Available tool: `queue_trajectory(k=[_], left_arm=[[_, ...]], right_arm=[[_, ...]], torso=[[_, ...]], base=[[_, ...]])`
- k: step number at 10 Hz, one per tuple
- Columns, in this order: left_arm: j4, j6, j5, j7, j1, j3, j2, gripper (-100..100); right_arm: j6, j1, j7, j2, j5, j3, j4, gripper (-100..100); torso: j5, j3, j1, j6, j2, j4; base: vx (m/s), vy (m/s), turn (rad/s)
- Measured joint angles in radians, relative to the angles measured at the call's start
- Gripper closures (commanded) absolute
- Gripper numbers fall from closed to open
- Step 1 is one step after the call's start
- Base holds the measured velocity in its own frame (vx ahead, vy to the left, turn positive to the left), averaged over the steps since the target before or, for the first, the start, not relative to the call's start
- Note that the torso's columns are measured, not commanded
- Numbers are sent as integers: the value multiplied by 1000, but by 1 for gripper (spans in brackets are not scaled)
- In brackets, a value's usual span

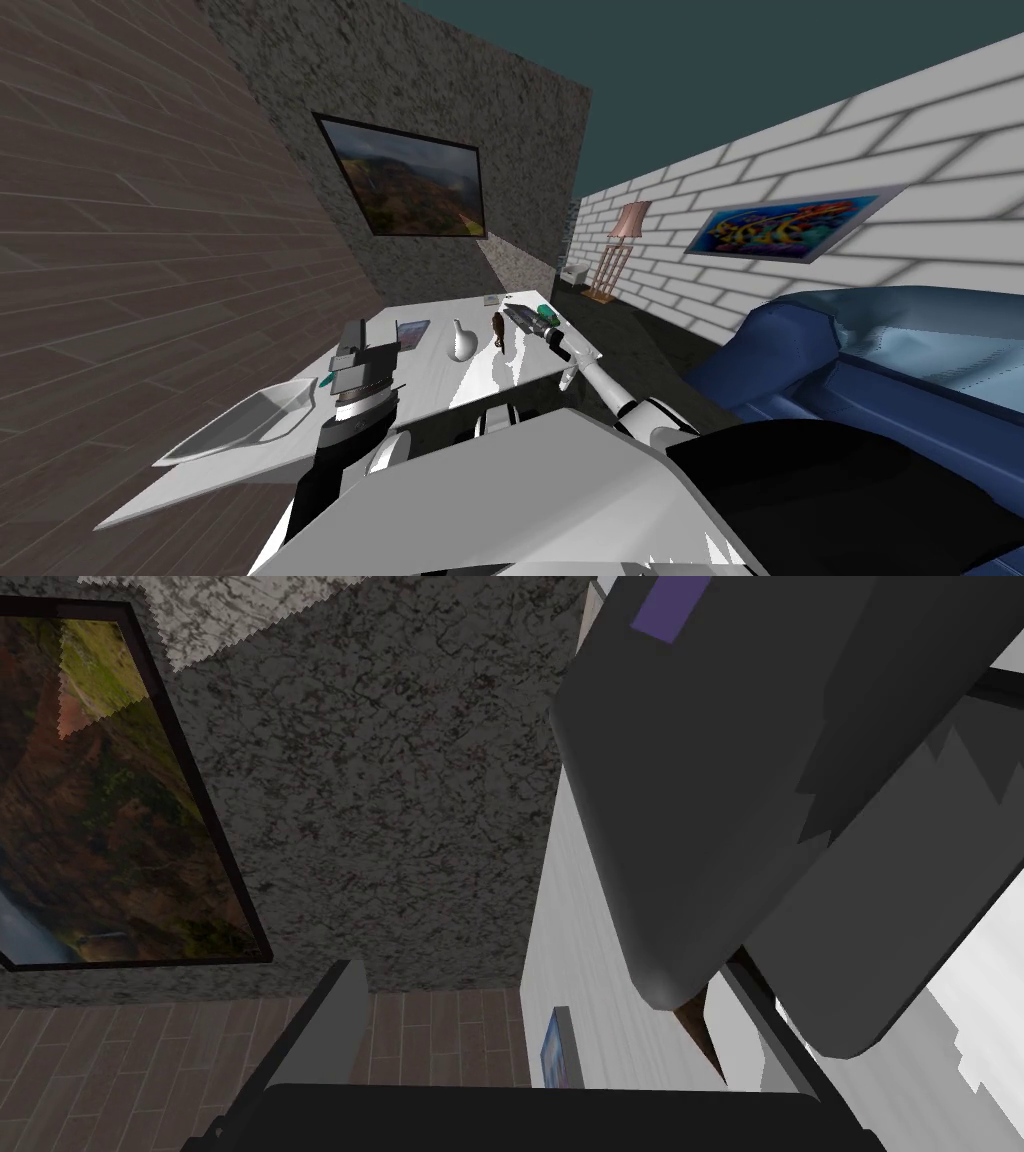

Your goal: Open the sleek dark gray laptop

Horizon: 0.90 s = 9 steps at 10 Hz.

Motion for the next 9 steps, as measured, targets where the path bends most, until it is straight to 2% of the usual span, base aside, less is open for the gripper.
queue_trajectory(k=[1, 3, 4, 9], left_arm=[[0, 0, 0, 0, 0, 0, 0, 0], [0, 0, 0, 0, 0, 0, 0, 0], [0, 0, 0, 0, 0, 0, 0, 0], [0, 0, 0, 0, 0, 0, 0, 0]], right_arm=[[-8, -19, -8, -10, -6, -7, 21, -100], [6, -34, -65, -61, -3, 9, 6, -100], [9, -34, -73, -64, -2, 10, 4, 0], [9, -32, -73, -63, -2, 11, 6, 0]], torso=[[0, 0, -1, 0, 0, 0], [0, 0, 0, 0, 0, 0], [-1, -1, -1, 0, -1, -1], [0, 0, 0, 0, 0, -1]], base=[[-47, 34, 36], [-33, 39, 19], [-5, 5, -1], [0, 0, 0]])
